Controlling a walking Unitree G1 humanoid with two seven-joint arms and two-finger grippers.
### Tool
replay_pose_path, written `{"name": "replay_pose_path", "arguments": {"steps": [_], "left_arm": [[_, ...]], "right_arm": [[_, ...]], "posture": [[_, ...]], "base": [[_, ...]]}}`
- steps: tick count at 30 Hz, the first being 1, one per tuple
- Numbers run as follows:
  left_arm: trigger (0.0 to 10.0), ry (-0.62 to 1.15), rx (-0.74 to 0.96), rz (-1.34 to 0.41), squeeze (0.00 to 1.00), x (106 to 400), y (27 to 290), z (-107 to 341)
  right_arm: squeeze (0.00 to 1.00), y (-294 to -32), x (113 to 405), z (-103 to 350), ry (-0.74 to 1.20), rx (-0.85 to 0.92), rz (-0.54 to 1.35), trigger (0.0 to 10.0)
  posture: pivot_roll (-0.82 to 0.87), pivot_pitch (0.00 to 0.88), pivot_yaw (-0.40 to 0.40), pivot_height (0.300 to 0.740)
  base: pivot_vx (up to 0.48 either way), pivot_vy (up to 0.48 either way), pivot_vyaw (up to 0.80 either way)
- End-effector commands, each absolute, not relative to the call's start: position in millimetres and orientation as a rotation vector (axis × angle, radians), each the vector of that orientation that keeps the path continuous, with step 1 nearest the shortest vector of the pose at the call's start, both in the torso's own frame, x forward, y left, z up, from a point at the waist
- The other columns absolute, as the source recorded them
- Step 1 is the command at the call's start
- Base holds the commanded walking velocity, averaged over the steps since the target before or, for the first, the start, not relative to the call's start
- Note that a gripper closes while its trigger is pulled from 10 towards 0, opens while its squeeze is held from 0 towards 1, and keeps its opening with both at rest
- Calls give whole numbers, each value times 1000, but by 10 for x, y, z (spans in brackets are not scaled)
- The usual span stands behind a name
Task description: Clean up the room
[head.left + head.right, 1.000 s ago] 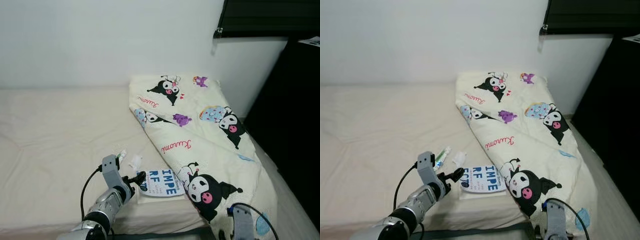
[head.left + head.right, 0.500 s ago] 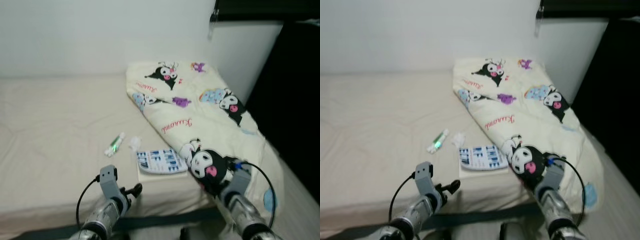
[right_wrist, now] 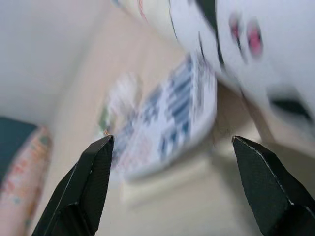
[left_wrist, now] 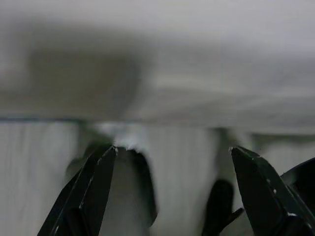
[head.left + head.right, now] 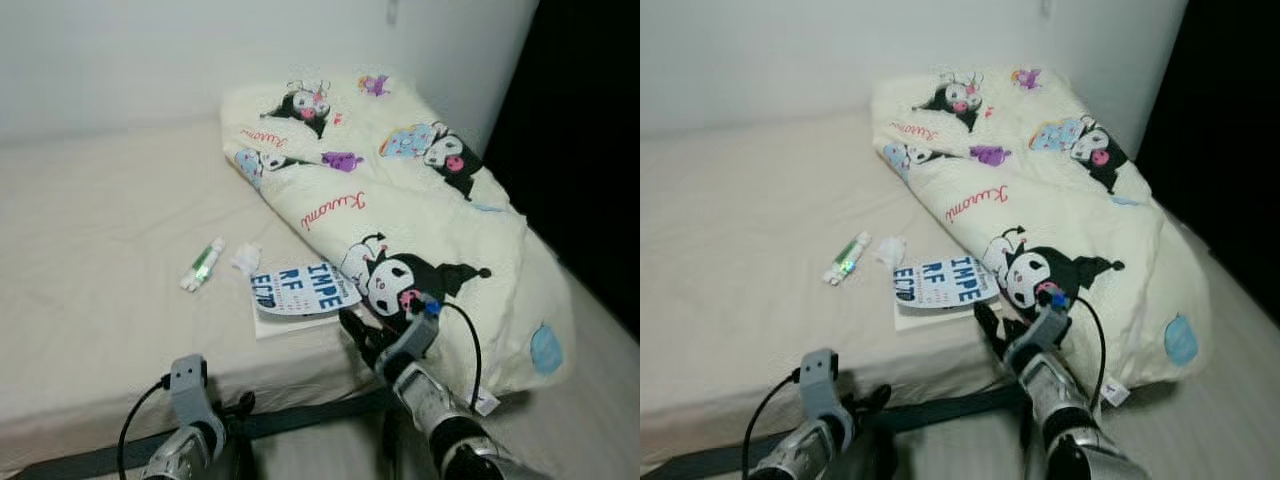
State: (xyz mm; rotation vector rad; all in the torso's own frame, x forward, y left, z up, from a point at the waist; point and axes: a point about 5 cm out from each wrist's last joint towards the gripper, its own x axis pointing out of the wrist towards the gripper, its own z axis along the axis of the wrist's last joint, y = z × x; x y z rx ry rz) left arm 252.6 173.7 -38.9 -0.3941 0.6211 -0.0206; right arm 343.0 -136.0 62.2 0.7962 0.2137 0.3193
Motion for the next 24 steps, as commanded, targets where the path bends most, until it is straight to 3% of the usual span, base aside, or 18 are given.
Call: {"name": "replay_pose_path", "arguments": {"steps": [1,13,19,24], "left_arm": [[10000,629,-371,-16,0,2439,1842,-431],[10000,605,-283,-79,0,2149,2046,-507],[10000,618,-247,-128,0,2025,2028,-545],[10000,617,-248,-144,0,2006,1984,-553]], "right_arm": [[0,-1361,3466,684,187,848,329,10000],[0,-1331,3566,795,176,943,304,10000],[0,-1171,3548,718,305,804,307,10000],[0,-1222,3528,662,332,795,254,10000]], "posture": [[9,270,68,530],[112,396,107,526],[111,427,112,526],[105,429,114,526]], "base": [[0,0,0],[0,0,0],[0,0,0],[0,0,0]]}}
